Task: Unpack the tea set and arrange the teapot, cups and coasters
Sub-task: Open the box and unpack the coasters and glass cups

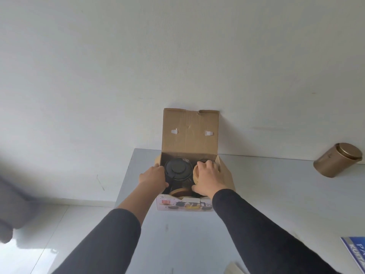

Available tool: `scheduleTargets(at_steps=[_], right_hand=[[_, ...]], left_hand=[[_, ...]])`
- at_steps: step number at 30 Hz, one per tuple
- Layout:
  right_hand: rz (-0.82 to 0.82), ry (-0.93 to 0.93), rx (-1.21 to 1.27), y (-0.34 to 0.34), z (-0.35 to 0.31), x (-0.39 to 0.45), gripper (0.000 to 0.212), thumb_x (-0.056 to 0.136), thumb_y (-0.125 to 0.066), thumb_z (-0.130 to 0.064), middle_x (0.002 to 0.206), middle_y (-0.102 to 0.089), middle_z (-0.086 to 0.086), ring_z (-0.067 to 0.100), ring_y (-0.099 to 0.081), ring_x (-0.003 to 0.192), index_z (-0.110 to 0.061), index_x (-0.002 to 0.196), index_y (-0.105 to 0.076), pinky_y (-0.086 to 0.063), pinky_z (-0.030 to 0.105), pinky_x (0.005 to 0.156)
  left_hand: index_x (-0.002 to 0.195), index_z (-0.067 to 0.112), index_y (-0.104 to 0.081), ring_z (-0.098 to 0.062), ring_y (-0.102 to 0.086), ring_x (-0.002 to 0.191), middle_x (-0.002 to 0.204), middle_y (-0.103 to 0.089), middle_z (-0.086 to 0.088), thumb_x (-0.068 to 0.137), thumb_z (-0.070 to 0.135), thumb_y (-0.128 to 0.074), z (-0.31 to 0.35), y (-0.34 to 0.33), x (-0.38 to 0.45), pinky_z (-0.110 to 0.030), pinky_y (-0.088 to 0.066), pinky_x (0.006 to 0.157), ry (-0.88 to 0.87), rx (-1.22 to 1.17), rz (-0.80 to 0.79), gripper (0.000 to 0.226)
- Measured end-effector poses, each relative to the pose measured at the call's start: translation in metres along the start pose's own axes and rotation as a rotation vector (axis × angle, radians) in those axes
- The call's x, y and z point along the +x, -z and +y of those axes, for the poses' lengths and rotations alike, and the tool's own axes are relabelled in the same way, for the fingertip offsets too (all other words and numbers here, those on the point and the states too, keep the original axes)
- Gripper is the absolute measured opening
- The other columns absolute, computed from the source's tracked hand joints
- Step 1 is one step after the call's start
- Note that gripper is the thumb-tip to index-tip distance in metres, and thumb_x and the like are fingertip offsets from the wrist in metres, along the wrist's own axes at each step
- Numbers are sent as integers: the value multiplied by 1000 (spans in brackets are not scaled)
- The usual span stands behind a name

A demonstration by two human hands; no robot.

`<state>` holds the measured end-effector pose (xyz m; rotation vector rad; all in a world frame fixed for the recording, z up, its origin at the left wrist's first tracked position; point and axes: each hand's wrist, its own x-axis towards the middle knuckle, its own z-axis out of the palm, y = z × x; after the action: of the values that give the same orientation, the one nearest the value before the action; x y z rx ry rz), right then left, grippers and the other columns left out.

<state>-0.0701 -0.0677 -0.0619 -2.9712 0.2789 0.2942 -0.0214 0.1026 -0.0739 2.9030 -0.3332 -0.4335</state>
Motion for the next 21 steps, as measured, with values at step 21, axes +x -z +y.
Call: scheduleTargets(at_steps=[21], right_hand=[[-132, 50, 60, 6, 17, -4, 101, 67, -79, -41, 142, -31, 14, 33, -27, 132, -27, 146, -19, -37, 41, 102]], left_hand=[[111, 18, -58, -14, -60, 90, 107, -61, 1, 84, 34, -68, 34, -2, -25, -22, -46, 75, -298, 180, 92, 33]])
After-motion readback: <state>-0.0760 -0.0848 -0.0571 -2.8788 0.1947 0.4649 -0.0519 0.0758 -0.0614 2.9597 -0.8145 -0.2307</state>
